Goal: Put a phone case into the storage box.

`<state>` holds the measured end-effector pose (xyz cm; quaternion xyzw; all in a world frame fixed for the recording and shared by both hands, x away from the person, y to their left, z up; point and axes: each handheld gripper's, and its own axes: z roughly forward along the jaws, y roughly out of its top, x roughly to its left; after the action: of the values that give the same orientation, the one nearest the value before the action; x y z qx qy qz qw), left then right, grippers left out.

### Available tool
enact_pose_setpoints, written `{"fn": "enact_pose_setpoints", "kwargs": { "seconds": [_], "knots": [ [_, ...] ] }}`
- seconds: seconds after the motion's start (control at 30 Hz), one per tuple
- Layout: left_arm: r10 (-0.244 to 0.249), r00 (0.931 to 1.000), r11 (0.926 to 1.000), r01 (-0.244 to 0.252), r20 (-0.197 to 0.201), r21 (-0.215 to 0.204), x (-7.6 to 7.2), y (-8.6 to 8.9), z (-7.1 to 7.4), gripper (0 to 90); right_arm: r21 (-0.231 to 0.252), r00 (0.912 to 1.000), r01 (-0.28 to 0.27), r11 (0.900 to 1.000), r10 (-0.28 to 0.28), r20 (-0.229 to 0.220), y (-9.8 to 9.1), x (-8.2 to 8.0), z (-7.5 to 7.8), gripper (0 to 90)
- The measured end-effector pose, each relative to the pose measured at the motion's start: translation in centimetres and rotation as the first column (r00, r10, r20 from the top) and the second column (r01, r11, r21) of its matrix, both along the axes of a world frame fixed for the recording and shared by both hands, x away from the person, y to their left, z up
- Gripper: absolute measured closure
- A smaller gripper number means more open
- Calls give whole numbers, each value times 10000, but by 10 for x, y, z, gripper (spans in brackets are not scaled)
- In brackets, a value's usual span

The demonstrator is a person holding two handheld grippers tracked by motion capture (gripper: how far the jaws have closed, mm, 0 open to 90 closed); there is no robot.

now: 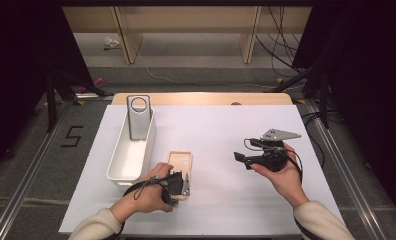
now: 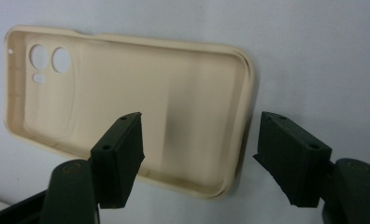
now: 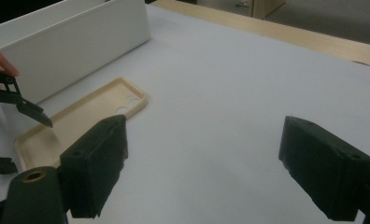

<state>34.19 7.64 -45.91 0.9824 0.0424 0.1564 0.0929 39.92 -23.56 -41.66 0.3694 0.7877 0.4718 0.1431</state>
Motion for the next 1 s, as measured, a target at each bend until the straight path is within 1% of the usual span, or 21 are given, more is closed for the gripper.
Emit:
{"fn": "enact_pose_setpoints", "kwargs": {
  "seconds": [0.03,0.07,0.1,0.5,0.6,0.77,0.87,1.0],
  "knots": [
    [-11,10000,10000,11,-2,22,0,0,-1,319,-6,10000,3,10000,-3,8,0,0,0,164],
    [99,9999,9999,-99,-84,-15,-1,0,-2,322,-4,10000,-4,10000,4,6,0,0,0,164],
    [6,10000,10000,-6,-32,33,0,0,-1,324,-2,10000,-1,10000,1,4,0,0,0,164],
    [-17,9998,10000,15,-182,-69,3,1,-1,343,-13,10000,-6,10000,6,-6,1,0,0,164],
    [-18,9993,10000,14,-367,-89,2,1,-1,379,-1,10000,-12,10000,12,-6,0,0,0,164],
    [-156,9988,9999,153,-459,-81,4,1,-1,409,5,10000,-15,10000,15,4,1,0,0,164],
    [-118,9982,9999,110,-586,-128,4,2,-1,425,-7,10000,-15,10000,15,-8,1,0,0,164],
    [-197,9976,9998,196,-666,-22,3,0,-1,451,-28,10000,-33,10000,33,-10,1,0,0,164]
  ]
}}
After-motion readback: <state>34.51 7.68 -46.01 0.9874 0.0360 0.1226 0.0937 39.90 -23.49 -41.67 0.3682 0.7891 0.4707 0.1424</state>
